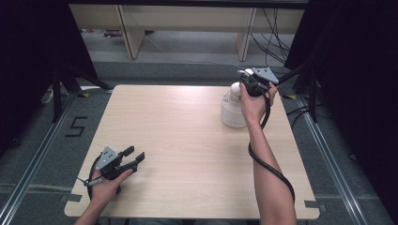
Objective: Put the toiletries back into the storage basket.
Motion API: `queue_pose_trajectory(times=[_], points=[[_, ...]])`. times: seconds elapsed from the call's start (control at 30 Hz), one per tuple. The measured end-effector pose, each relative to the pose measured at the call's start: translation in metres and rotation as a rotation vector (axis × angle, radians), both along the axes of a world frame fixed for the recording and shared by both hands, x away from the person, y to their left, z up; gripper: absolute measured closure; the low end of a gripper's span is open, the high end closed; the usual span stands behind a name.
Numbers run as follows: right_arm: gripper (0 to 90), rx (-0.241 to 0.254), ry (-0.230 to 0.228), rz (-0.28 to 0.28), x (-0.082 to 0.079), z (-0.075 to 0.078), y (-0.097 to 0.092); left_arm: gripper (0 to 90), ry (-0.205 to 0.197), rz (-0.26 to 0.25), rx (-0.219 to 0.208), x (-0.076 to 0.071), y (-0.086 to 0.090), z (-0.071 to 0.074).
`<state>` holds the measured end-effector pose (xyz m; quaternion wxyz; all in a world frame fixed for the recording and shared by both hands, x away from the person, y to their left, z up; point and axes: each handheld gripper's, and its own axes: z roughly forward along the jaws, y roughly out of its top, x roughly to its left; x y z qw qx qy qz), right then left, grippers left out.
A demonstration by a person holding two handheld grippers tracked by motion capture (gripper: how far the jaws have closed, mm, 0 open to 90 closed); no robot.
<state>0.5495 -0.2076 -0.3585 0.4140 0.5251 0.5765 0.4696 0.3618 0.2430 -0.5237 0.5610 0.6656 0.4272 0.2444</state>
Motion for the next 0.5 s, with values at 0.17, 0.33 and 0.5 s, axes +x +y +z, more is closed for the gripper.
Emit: queue_pose_trajectory(times=[0.17,0.33,0.5], points=[[59.7,-0.004,0.002,-0.003,0.0001,-0.0002,0.0000,41.9,-0.004,-0.006,-0.001,0.0002,0.0001,-0.0001],[59.2,-0.020,-0.017,-0.004,-0.0003,-0.0017,-0.0002,41.8,-0.005,-0.006,0.001,-0.0001,0.0001,-0.0001],[55.5,-0.023,-0.007,-0.006,-0.0029,-0.0015,0.0011,41.7,-0.007,-0.009,0.001,-0.0001,-0.0003,-0.0001]])
